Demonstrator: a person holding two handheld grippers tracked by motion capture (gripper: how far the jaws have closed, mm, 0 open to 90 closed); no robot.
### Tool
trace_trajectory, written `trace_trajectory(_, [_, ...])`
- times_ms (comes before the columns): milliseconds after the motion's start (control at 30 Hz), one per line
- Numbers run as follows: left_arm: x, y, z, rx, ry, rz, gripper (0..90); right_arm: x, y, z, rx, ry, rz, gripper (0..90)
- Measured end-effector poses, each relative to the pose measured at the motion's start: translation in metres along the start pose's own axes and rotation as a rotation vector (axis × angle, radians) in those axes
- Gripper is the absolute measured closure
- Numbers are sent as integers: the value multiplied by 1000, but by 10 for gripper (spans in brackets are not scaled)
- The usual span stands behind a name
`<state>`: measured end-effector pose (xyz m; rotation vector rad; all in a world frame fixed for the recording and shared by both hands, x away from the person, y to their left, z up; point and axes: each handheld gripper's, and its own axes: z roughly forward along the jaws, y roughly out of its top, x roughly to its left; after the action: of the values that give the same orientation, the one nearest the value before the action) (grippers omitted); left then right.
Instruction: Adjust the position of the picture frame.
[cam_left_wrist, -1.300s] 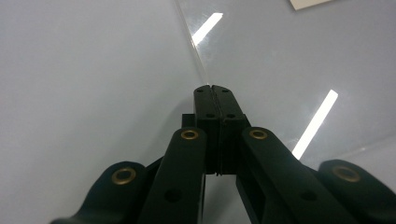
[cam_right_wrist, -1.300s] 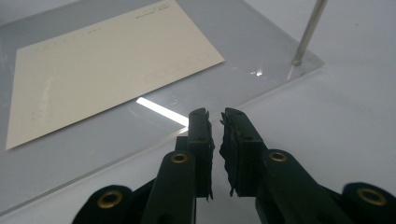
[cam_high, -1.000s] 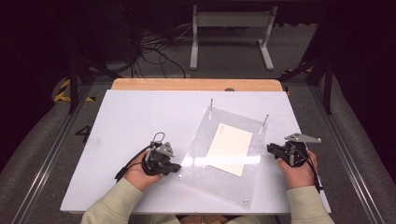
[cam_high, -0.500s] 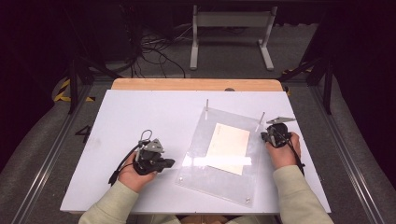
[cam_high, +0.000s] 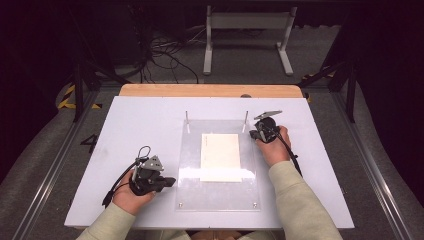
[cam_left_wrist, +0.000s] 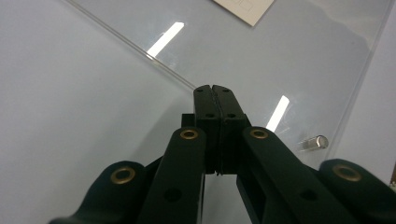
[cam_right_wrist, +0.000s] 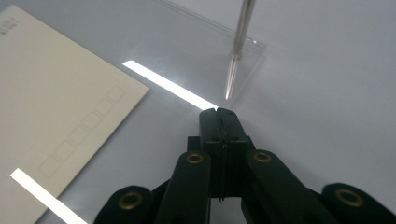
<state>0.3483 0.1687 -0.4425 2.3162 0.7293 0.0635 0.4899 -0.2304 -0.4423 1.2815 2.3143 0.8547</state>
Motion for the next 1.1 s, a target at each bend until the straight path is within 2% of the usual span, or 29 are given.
trace_trajectory(33, [-2, -1, -1, -10, -7, 4, 900, 0, 0, -4, -21, 21, 2, 900])
trace_trajectory(67, [-4, -1, -3, -11, -15, 25, 899, 1, -1, -13, -44, 24, -7, 895])
trace_trajectory(100, [-7, -2, -4, -13, -26, 38, 898, 3, -4, -26, -80, 37, -31, 873])
trace_trajectory(133, [-12, -3, -4, -16, -40, 57, 896, 7, -9, -38, -114, 83, -44, 855])
trace_trajectory(167, [-16, -4, -4, -18, -54, 64, 892, 14, -18, -52, -150, 154, -65, 835])
trace_trajectory(300, [-29, -4, -6, -26, -94, 115, 881, 42, -58, -89, -205, 323, -178, 783])
trace_trajectory(333, [-32, -5, -6, -31, -104, 119, 881, 48, -70, -96, -212, 363, -196, 782])
trace_trajectory(400, [-37, -6, -6, -30, -115, 126, 875, 59, -91, -106, -193, 404, -221, 772])
trace_trajectory(500, [-39, -9, -2, -15, -123, 133, 851, 76, -114, -116, -149, 434, -295, 749])
trace_trajectory(600, [-39, -11, 1, -7, -139, 126, 838, 83, -126, -118, -118, 447, -321, 736])
trace_trajectory(767, [-37, -12, 5, -5, -166, 141, 814, 86, -135, -115, -91, 456, -332, 708])
trace_trajectory(900, [-39, -13, 10, 8, -189, 155, 797, 88, -136, -112, -71, 459, -349, 720])
trace_trajectory(967, [-41, -12, 11, 9, -178, 164, 788, 89, -137, -112, -73, 475, -353, 749])
trace_trajectory(1100, [-40, -12, 11, 5, -171, 166, 827, 90, -139, -113, -69, 495, -350, 797])
